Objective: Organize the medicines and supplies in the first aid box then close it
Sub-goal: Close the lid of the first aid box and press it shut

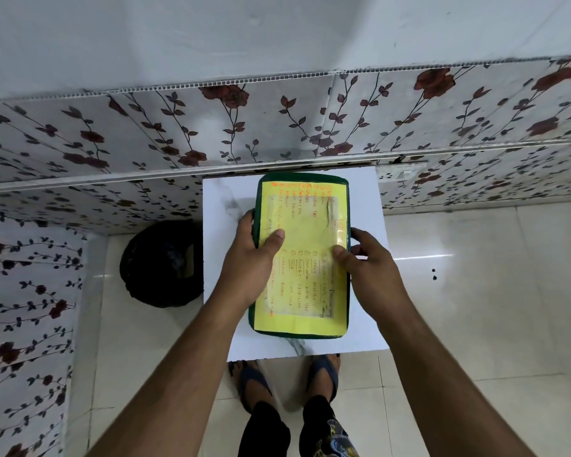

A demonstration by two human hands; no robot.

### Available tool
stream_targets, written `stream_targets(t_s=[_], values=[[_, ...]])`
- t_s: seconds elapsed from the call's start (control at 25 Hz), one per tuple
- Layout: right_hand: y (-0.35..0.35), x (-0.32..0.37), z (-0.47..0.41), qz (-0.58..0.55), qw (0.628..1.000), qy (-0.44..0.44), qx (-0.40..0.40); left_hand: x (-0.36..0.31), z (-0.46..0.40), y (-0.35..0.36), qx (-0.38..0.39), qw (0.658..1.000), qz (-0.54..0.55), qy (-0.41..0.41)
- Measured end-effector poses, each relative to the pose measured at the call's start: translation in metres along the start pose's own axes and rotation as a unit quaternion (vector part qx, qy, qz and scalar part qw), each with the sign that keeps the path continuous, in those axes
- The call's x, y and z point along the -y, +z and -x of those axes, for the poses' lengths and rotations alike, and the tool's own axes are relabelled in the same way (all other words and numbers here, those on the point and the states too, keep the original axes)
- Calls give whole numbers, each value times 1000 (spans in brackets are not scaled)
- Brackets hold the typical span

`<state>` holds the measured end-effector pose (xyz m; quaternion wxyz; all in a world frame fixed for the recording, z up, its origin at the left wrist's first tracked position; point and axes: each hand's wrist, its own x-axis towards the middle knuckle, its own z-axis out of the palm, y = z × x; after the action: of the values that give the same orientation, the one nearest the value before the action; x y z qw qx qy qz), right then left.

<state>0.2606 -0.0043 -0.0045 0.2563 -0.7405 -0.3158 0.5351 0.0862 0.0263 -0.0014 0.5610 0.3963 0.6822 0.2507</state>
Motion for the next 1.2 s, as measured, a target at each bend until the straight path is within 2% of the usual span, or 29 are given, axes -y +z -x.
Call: stream_targets(t_s=[0.12,0.28,0.48,0.88,1.0,1.12,1.2], values=[[2,22,-22,-16,999,-21,-38,-13,-29,-2,-38,999,22,15],[23,49,-59,-38,995,-69,-64,-31,-63,8,-12,999,18,26],[32,45,-70,-110,986,-52,-111,-22,-72,10,-37,998,25,34],[23,51,-74,-190,977,-10,-101,-25,-76,18,-85,994,-5,61],[27,50,-77,-128,986,-37,-102,-25,-74,17,-101,992,-7,79],[18,37,-54,-57,992,-36,-107,-19,-55,5,-141,988,-17,60],[14,16,-17,-27,994,-34,-96,-4,-22,-1,-112,992,-41,35]])
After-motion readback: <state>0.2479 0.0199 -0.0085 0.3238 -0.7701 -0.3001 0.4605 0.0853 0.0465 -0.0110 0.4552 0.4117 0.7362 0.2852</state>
